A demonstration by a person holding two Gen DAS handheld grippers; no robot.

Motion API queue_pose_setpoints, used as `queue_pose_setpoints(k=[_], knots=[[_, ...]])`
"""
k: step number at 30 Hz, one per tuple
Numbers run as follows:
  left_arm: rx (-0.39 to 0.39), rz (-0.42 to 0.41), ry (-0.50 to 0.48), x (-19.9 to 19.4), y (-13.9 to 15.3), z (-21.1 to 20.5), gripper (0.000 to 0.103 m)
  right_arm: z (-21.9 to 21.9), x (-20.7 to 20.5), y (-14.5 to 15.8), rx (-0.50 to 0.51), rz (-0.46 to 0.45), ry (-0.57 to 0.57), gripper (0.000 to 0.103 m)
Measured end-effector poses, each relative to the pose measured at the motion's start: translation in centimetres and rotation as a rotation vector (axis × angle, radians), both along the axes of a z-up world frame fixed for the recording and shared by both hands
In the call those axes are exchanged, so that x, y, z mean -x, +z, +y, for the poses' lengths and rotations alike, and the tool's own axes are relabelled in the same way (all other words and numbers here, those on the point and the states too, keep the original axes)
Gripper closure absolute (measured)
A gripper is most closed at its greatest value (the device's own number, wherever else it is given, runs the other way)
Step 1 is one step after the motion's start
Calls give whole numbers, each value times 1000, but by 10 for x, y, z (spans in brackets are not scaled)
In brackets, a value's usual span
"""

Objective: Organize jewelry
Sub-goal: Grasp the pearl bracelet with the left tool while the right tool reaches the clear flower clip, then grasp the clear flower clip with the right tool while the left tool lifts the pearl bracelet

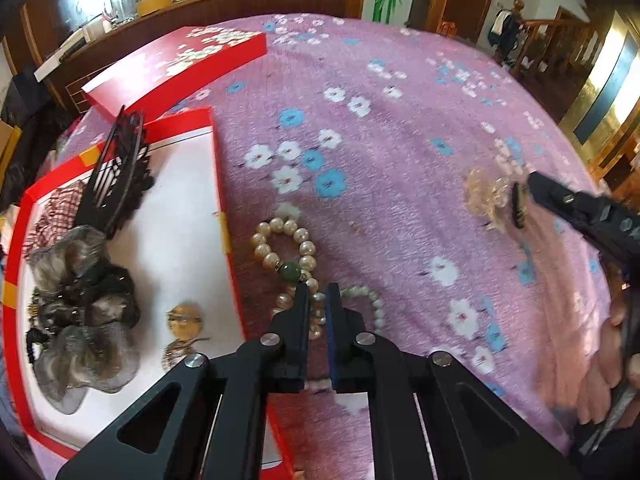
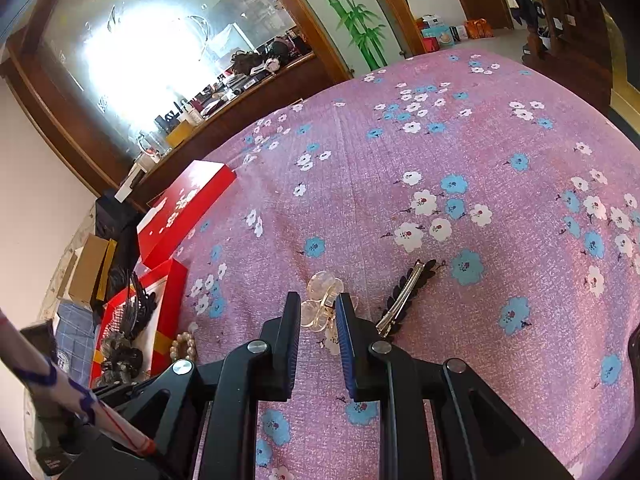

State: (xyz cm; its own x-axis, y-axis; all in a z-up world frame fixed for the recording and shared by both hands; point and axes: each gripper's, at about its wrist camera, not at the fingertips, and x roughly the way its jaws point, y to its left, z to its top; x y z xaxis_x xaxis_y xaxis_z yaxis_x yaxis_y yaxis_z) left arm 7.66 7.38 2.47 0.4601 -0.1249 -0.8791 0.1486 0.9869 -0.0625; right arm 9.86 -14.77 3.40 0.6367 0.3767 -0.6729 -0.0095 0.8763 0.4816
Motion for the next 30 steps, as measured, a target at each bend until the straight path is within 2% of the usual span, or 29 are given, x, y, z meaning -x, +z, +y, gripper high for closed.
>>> queue_pose_setpoints(k=[2, 7, 9, 11, 14, 18, 19, 21, 23, 24, 25, 30], knots=[[76, -16, -17, -1, 5, -1, 96, 5, -2, -1, 26, -4, 8, 84], [201, -77, -39, 2, 21, -6, 96, 11, -5, -3, 48, -16, 22, 84], [245, -112, -43, 3, 25, -6, 99, 15, -7, -5, 63, -23, 24, 80], [264, -135, -37, 2, 25, -6, 100, 23, -10, -7, 91, -33, 33, 77], [281, -121, -37, -3, 17, -6, 100, 38, -15, -12, 171, -51, 47, 77], [258, -112, -16, -6, 13, -1, 100, 47, -21, -19, 239, -41, 59, 77], [257, -109, -8, -5, 13, 1, 99, 49, -23, -20, 259, -40, 62, 78], [257, -104, 6, -6, 13, 6, 99, 48, -23, -19, 262, -48, 58, 86], [250, -90, 26, -8, 10, 10, 83, 46, -20, -15, 262, -60, 57, 93], [245, -73, 47, -9, 8, 13, 57, 46, -19, -14, 260, -54, 55, 93], [247, -69, 72, -11, 6, 17, 48, 45, -19, -14, 244, -45, 55, 93], [192, -64, 108, -15, 2, 19, 48, 43, -12, -5, 198, -62, 59, 93]])
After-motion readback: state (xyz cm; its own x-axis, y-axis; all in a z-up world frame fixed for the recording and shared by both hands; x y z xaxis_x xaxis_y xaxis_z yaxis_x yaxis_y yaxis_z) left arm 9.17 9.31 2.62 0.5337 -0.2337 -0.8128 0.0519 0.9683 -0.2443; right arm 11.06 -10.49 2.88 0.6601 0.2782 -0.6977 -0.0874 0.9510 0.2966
